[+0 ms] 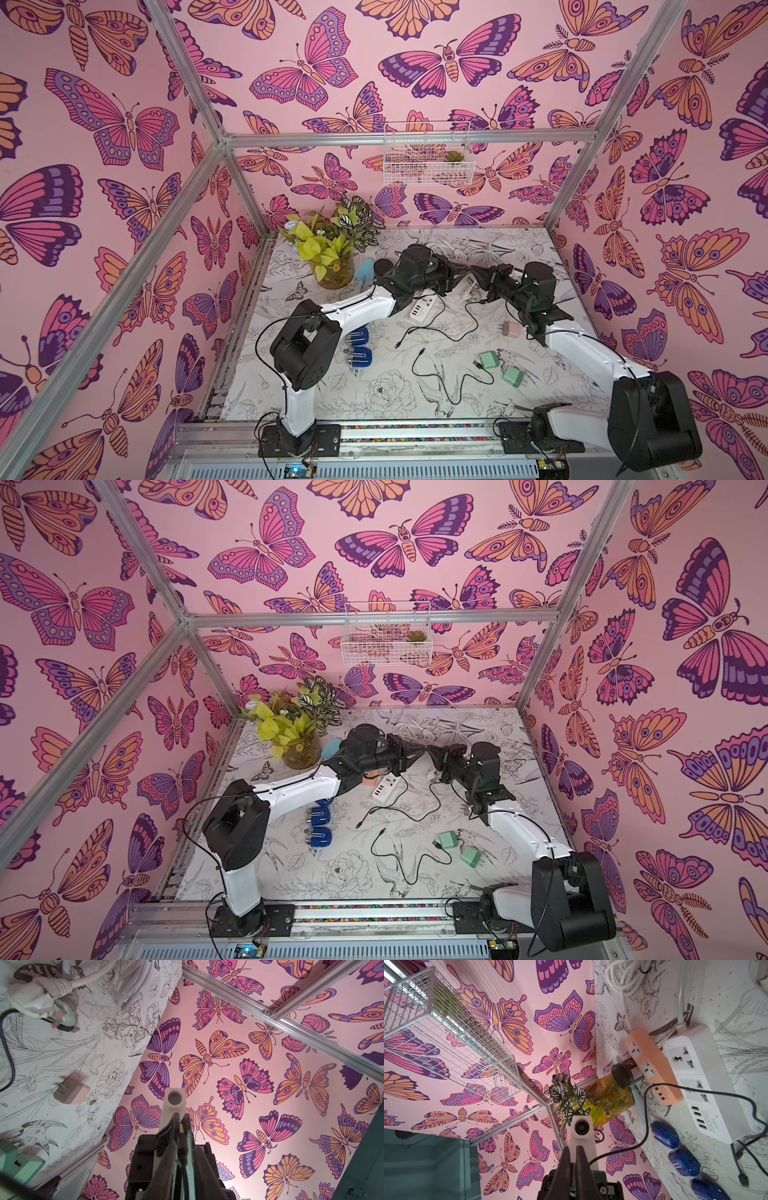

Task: Charge the electric shaver
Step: Pick up the charging cable from the center of the board.

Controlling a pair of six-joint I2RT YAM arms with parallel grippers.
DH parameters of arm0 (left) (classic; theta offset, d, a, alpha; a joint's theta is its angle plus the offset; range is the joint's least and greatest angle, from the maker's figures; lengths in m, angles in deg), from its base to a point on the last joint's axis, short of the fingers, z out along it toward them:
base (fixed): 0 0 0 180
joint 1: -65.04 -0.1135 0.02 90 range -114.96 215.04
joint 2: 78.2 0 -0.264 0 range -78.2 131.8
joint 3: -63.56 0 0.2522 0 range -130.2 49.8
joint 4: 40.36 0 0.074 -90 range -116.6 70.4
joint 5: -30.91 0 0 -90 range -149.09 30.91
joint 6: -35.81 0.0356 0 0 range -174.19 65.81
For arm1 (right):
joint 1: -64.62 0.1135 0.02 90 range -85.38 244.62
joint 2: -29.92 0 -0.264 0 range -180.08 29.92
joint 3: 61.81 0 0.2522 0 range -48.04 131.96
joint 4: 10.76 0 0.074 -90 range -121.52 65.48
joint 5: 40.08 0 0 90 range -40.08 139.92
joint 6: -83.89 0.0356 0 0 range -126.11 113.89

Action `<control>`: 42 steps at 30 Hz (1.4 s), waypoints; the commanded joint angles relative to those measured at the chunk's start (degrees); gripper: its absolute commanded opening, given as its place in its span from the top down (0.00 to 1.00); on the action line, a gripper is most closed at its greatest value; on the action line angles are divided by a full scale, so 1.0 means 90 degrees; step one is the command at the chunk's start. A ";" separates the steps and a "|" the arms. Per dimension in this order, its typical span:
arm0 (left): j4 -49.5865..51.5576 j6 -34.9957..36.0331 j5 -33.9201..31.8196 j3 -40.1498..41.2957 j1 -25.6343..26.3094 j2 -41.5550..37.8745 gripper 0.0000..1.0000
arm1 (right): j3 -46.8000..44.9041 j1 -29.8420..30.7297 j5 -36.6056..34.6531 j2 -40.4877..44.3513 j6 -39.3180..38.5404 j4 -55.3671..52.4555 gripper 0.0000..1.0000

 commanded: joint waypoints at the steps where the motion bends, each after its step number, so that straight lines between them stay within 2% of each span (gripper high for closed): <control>1: -0.0159 0.0111 0.0164 -0.0181 0.0020 0.0150 0.79 | 0.0217 0.0057 0.0085 -0.0065 0.0041 0.0101 1.00; 6: -0.0158 0.0111 0.0185 -0.0162 0.0020 0.0188 0.80 | 0.0220 0.0066 0.0114 -0.0058 0.0050 0.0091 1.00; 9: -0.0167 0.0111 0.0178 -0.0180 0.0010 0.0210 0.84 | 0.0158 0.0070 0.0102 -0.0010 0.0044 0.0051 1.00; 18: -0.0185 0.0160 0.0185 -0.0110 -0.0020 0.0270 0.83 | 0.0051 0.0080 0.0109 0.0109 0.0046 0.0011 1.00; 28: -0.0188 0.0179 0.0237 -0.0103 -0.0039 0.0323 0.88 | 0.0044 0.0080 0.0110 0.0109 0.0020 -0.0046 1.00; 34: -0.0056 0.0387 0.0286 -0.0070 -0.0078 0.0263 0.99 | 0.0090 0.0080 0.0092 0.0183 -0.0084 -0.0321 1.00; 35: -0.0006 0.0445 0.0284 -0.0041 -0.0093 0.0229 1.00 | 0.0135 0.0080 0.0077 0.0220 -0.0167 -0.0484 0.97; 38: 0.0017 0.0537 0.0289 0.0140 -0.0151 0.0093 1.00 | 0.0278 0.0038 -0.0067 0.0378 -0.0472 -0.1113 0.69; 40: 0.0009 0.0586 0.0286 0.0314 -0.0194 -0.0027 1.00 | 0.0423 -0.0063 -0.0187 0.0530 -0.0720 -0.1734 0.57; 42: 0.0014 0.0652 0.0317 0.0467 -0.0235 -0.0148 1.00 | 0.0669 -0.0237 -0.0342 0.0751 -0.1093 -0.2854 0.49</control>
